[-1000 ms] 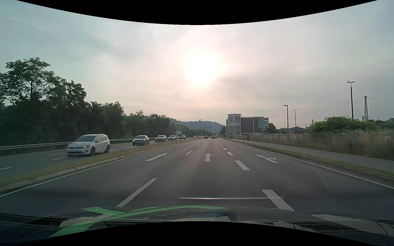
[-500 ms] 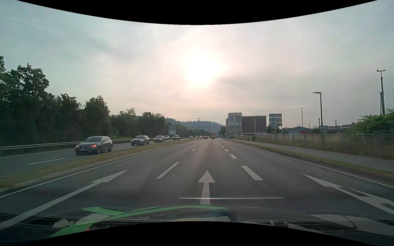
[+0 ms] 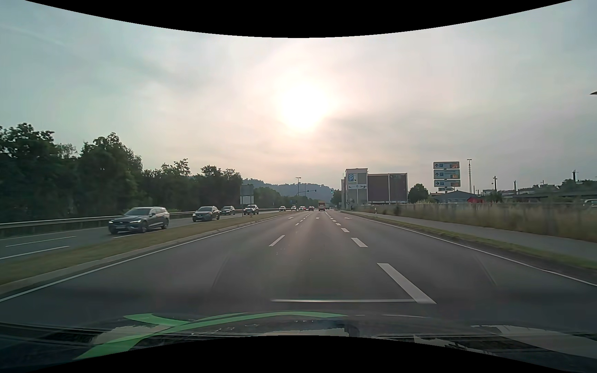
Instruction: Follow the waypoints while adhering to traffic rules and regulations
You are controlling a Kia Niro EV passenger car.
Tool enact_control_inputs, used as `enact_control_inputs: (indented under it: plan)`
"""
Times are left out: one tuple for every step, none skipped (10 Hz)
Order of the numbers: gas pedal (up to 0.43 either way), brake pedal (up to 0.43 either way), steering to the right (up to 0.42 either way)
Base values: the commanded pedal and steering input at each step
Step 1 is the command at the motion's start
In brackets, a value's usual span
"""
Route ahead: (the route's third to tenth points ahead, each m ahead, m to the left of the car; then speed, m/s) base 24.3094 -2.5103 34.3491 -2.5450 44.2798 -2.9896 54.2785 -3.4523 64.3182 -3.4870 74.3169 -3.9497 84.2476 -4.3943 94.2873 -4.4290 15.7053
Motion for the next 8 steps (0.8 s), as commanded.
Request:
enact_control_inputs:
  plan:
    - [0.169, 0.0, 0.001]
    - [0.177, 0.0, 0.0]
    - [0.177, 0.0, 0.0]
    - [0.177, 0.0, 0.0]
    - [0.177, 0.0, -0.001]
    - [0.177, 0.0, -0.001]
    - [0.177, 0.0, -0.002]
    - [0.177, 0.0, -0.002]
